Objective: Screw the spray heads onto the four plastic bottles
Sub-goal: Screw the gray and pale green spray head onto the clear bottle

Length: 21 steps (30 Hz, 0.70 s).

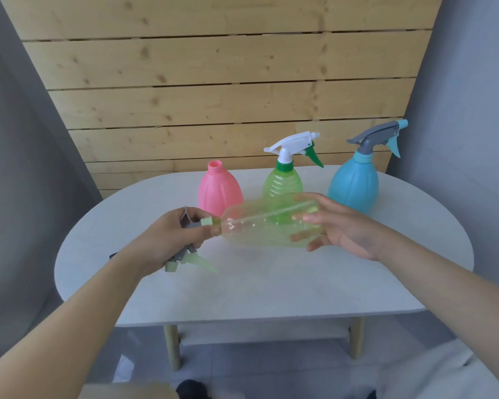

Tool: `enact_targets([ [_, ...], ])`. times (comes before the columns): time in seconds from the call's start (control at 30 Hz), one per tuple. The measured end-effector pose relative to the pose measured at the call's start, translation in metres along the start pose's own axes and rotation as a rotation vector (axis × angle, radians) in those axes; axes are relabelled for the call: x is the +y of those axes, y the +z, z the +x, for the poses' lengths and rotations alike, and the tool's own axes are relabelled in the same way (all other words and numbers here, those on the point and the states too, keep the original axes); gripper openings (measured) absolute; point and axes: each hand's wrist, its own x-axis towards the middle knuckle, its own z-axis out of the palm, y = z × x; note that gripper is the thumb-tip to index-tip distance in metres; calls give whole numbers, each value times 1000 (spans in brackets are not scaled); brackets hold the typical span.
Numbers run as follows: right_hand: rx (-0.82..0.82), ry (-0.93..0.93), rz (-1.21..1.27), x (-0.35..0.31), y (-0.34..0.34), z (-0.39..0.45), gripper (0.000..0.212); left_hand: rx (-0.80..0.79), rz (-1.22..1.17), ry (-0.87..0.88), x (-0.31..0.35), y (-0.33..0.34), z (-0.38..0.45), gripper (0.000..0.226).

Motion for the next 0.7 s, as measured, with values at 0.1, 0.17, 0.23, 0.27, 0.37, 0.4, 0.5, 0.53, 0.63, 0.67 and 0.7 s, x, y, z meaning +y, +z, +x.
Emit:
enact_targets([
  [0.1, 95, 111, -61, -2, 0, 3, 61, 10, 33, 57, -1, 5, -4, 45],
  [0.17, 134, 195, -152, 1, 1, 4, 70, 19, 46, 103, 0, 11, -5, 38],
  [0.23, 120, 271, -240, 4, 1, 3, 82, 27, 71, 130, 1, 12, -6, 36],
  [0.27, 106, 296, -261, 5, 1, 3, 89, 21, 75, 136, 1, 12, -6, 34],
  [0.37, 21, 267, -182, 7, 1, 0, 90, 8, 54, 114, -1, 9, -6, 29],
  [0.4, -19, 217, -85, 6, 2, 0, 80, 26, 44, 88, -2, 8, -5, 30],
  [0.5, -40, -8, 170, 6, 4, -2, 59, 75, 13, 5, -3, 4, 0, 32],
  [0.53, -34, -59, 162, 6, 3, -2, 64, 69, 10, -4, -3, 2, 1, 35],
  [0.63, 68, -6, -22, 0, 2, 0, 61, 7, 14, 36, 0, 3, -1, 42],
  [0.67, 115, 68, -107, -1, 2, 1, 68, -14, 20, 59, 1, 5, -3, 41],
  [0.7, 137, 144, -176, 0, 1, 2, 74, -33, 33, 79, 2, 7, -3, 39],
])
